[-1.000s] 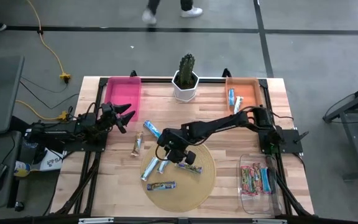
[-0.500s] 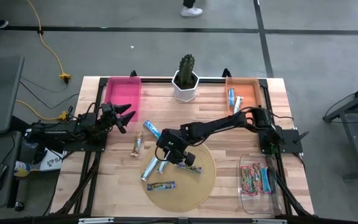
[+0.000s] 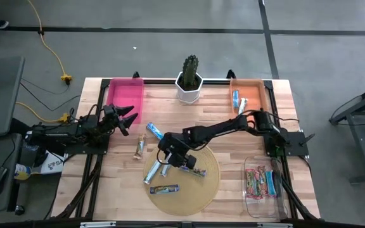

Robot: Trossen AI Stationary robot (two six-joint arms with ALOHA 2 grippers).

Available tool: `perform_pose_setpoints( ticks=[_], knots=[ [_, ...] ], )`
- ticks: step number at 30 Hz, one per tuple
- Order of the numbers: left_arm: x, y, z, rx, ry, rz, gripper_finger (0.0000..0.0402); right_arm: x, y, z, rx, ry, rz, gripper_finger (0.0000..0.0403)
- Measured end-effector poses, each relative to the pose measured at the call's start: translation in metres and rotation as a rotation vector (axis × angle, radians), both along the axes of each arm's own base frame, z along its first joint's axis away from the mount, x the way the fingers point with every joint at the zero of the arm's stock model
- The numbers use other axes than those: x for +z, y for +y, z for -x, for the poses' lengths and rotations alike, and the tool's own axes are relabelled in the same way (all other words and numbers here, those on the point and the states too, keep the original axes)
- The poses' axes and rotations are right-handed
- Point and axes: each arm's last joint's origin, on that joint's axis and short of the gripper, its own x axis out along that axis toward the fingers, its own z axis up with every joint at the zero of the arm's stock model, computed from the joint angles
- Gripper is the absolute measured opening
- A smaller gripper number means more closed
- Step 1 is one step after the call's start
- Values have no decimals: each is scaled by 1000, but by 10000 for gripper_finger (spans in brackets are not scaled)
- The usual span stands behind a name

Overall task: Pick and place Granola Bars by type
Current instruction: Put the yellow granola bar into the orange bin

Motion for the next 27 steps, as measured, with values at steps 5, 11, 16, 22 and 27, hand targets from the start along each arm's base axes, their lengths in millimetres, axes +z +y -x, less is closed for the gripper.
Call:
perform_pose_setpoints(
  ticks=[5,11,16,22,27],
  knots=[
    [0,0,0,-1,0,0,245,-8,1,-1,9,18,-10,211],
    [0,0,0,-1,0,0,245,-14,1,-5,7,-5,-12,211],
    [0,0,0,-2,0,0,245,-14,0,-6,2,-17,-17,211],
    [0,0,0,-1,0,0,245,-14,-5,-8,-39,-4,-72,211],
    [0,0,0,-2,0,0,245,-14,-11,-8,-67,11,-103,211]
  ],
)
